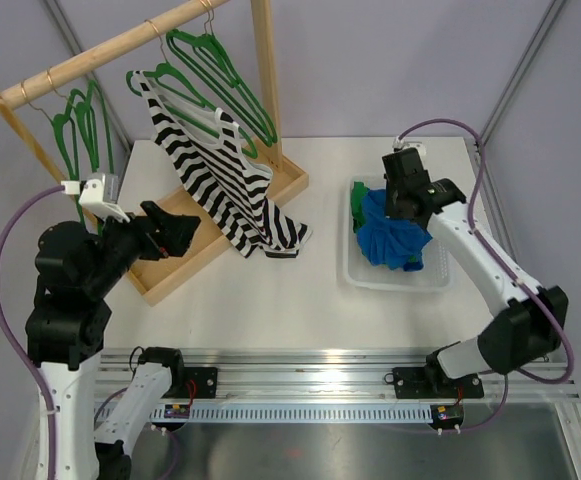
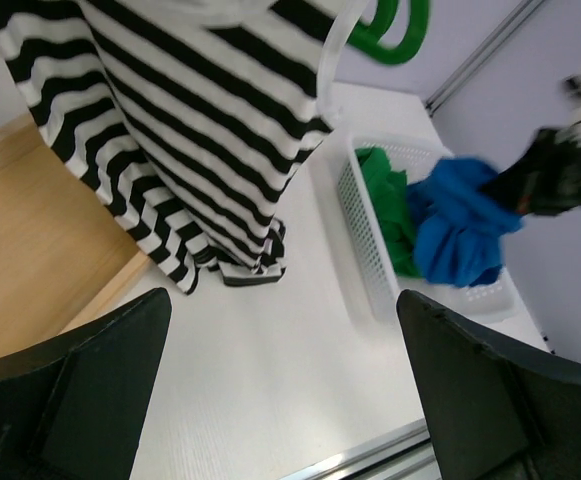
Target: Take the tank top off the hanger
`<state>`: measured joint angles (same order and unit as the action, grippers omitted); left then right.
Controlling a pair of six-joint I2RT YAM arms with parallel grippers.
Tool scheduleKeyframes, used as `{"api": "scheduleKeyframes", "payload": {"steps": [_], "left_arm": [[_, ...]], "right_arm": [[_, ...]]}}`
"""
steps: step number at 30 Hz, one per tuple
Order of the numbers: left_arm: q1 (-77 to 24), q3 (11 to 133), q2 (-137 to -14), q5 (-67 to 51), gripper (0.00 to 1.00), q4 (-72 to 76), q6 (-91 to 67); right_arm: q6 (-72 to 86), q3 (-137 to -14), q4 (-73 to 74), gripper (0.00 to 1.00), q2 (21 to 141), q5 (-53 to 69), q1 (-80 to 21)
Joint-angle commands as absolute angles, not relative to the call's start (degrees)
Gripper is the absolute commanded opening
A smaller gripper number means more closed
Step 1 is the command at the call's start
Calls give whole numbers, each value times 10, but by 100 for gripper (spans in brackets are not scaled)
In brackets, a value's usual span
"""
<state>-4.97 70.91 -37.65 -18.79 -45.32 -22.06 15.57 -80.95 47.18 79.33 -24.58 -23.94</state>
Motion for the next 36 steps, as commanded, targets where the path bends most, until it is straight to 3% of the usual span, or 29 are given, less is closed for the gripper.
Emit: {"api": "scheduleKeyframes", "payload": {"steps": [1, 2, 4, 6, 7, 8, 16, 24, 36], "left_arm": [[-52, 788, -407, -187, 99, -449, -243], [-52, 821, -417, -185, 99, -449, -243], [-52, 862, -452, -175, 99, -462, -245], [-53, 934, -484, -157, 99, -486, -244], [-54, 959, -519, -147, 99, -494, -243], [-61, 983, -537, -136, 99, -504, -240], [-186, 1230, -734, 126, 99, -601, -213], [-243, 1311, -838, 285, 99, -586, -233], [-246, 1368, -940, 346, 99, -504, -220]], "right_arm": [[174, -772, 387, 6, 851, -151, -219], [178, -766, 382, 13, 878, -161, -208], [192, -770, 391, 51, 910, -175, -202], [195, -777, 397, 63, 916, -189, -201], [199, -778, 397, 76, 912, -189, -201], [202, -783, 401, 99, 898, -197, -201], [194, -788, 432, 100, 753, -194, -202], [192, -722, 393, 100, 637, -48, -202], [199, -639, 368, 100, 573, 66, -201]]}}
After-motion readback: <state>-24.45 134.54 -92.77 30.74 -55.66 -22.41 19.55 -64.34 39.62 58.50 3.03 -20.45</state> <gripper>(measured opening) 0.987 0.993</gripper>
